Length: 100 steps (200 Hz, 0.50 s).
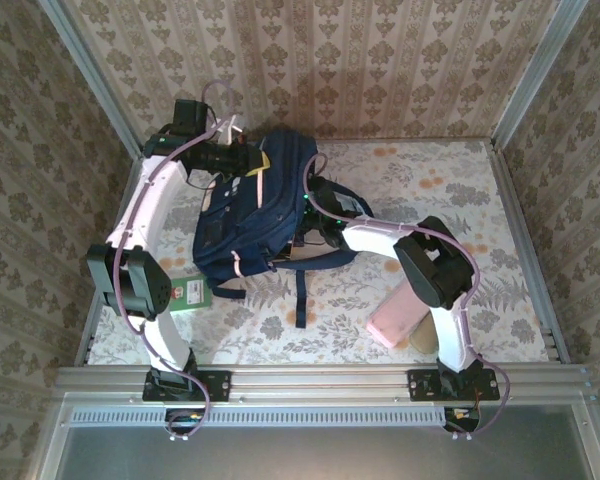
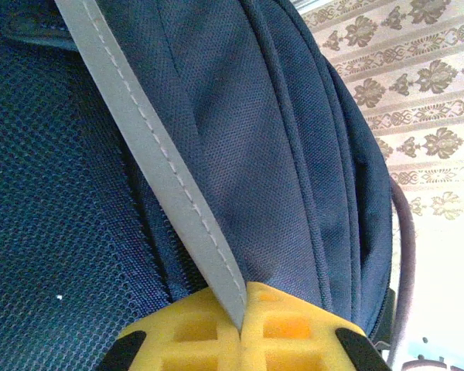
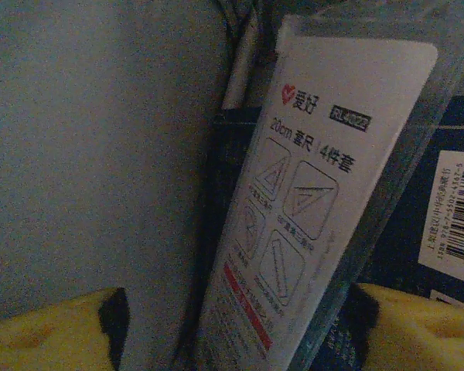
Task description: Pack books, pencil case, and school supplies into a backpack
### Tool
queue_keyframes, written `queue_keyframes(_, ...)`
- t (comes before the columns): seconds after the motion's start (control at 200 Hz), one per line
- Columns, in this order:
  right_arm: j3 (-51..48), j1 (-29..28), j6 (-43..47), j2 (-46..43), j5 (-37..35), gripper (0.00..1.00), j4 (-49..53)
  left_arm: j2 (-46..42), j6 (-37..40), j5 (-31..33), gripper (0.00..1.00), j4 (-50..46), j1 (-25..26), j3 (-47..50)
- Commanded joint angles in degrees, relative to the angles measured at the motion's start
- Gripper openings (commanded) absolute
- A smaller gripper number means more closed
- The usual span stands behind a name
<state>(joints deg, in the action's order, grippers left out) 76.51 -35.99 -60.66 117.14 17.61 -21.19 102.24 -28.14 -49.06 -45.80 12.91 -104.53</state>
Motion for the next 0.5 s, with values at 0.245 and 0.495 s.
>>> queue_keyframes(0.245,-6.46,3.25,9.19,-11.64,0.02,0.92,10.66,-3.88,-1.48,-1.7,0.0,6.37,-1.84,0.77)
queue_keyframes(0.495,-8.16,4.73,15.72,-20.24,-9.99,0.89,24.77,-5.03,-0.57,0.12,0.0,6.87,-0.51,4.1)
